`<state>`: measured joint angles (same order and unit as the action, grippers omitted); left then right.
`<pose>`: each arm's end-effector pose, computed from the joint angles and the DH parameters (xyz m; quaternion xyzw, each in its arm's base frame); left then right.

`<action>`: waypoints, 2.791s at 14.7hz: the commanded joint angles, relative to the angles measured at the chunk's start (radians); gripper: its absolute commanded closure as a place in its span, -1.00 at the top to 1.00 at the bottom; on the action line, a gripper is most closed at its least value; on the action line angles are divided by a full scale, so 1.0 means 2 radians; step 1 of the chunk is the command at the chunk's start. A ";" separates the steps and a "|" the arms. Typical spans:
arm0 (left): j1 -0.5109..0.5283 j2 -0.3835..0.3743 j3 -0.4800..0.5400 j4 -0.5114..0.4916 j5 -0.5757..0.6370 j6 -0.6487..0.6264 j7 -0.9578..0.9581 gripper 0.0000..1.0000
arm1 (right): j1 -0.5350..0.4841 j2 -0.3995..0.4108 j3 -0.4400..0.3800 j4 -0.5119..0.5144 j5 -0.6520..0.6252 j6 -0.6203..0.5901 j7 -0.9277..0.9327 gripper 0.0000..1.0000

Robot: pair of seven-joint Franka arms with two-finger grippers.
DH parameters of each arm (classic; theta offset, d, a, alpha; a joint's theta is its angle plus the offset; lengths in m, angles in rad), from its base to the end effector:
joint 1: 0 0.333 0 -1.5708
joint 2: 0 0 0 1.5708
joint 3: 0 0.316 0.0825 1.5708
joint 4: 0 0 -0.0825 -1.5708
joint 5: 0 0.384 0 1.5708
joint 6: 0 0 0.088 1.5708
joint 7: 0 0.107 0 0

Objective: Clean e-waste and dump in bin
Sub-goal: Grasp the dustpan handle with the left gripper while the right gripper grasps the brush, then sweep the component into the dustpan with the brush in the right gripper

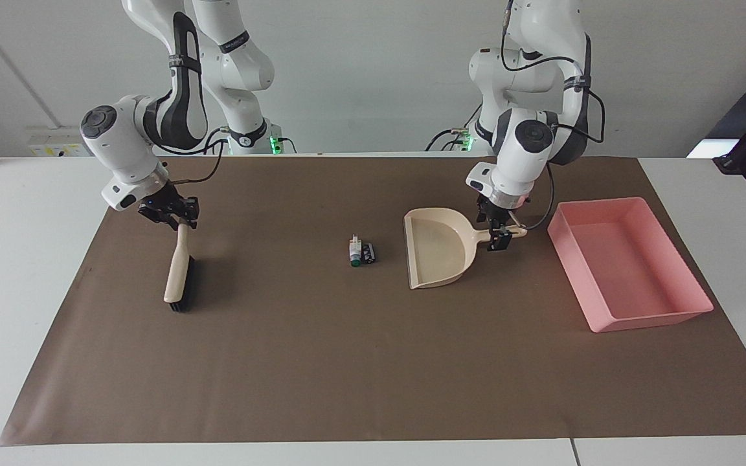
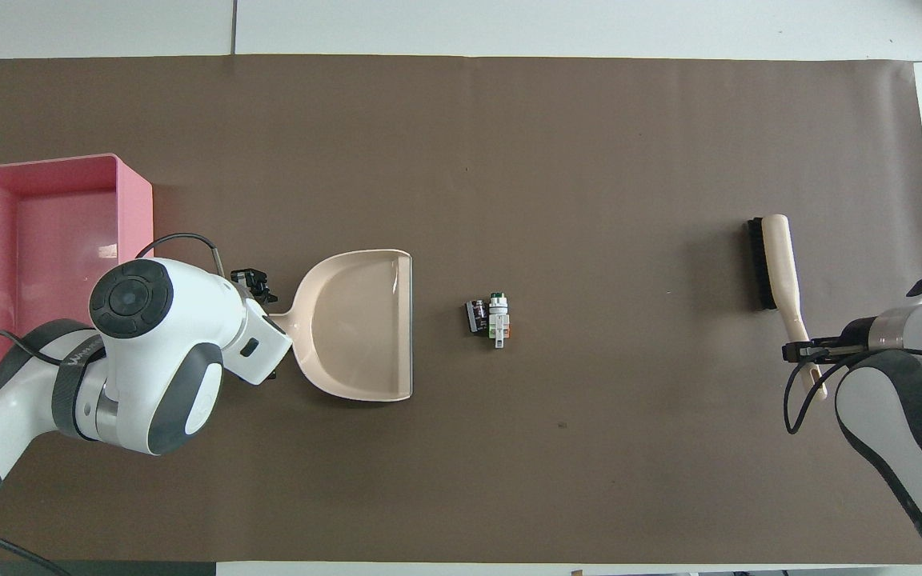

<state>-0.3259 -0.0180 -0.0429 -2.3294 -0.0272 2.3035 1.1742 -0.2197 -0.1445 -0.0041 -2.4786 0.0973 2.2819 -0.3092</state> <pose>0.4690 -0.1819 0.3445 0.7232 -0.6906 0.0002 0.0105 0.4422 -0.0983 0.3404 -0.9990 -0.0100 0.0156 0.0419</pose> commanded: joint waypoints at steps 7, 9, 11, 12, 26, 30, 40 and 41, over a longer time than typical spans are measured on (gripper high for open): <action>-0.008 -0.001 0.005 -0.004 -0.003 0.013 -0.009 -0.99 | 0.041 0.000 0.011 0.086 0.014 -0.095 0.072 -1.00; -0.008 0.001 0.006 0.004 -0.003 0.009 -0.010 -0.99 | 0.080 0.002 0.011 0.112 0.010 -0.124 0.127 -1.00; -0.007 0.002 0.007 0.023 -0.003 -0.011 -0.004 -0.99 | 0.117 0.003 0.012 0.114 0.008 -0.115 0.177 -1.00; -0.007 0.001 0.008 0.039 -0.003 -0.039 -0.005 -1.00 | 0.140 0.003 0.012 0.114 0.004 -0.112 0.203 -1.00; -0.073 0.034 0.005 0.069 0.098 -0.072 -0.091 -1.00 | 0.397 0.038 0.013 0.092 -0.033 -0.069 0.437 -1.00; -0.082 0.040 0.005 0.072 0.099 -0.081 -0.092 -1.00 | 0.416 0.059 0.013 0.093 -0.033 -0.056 0.438 -1.00; -0.084 0.038 0.005 0.069 0.111 -0.102 -0.095 -1.00 | 0.466 0.146 0.030 0.175 0.049 -0.005 0.442 -1.00; -0.084 0.038 0.004 0.069 0.116 -0.099 -0.095 -1.00 | 0.466 0.153 0.036 0.191 0.075 -0.003 0.441 -1.00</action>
<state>-0.4713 0.0488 -0.0434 -2.2051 0.1642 2.1328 1.0037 0.7160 0.1101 0.0416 -2.1832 0.1700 2.2750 0.5752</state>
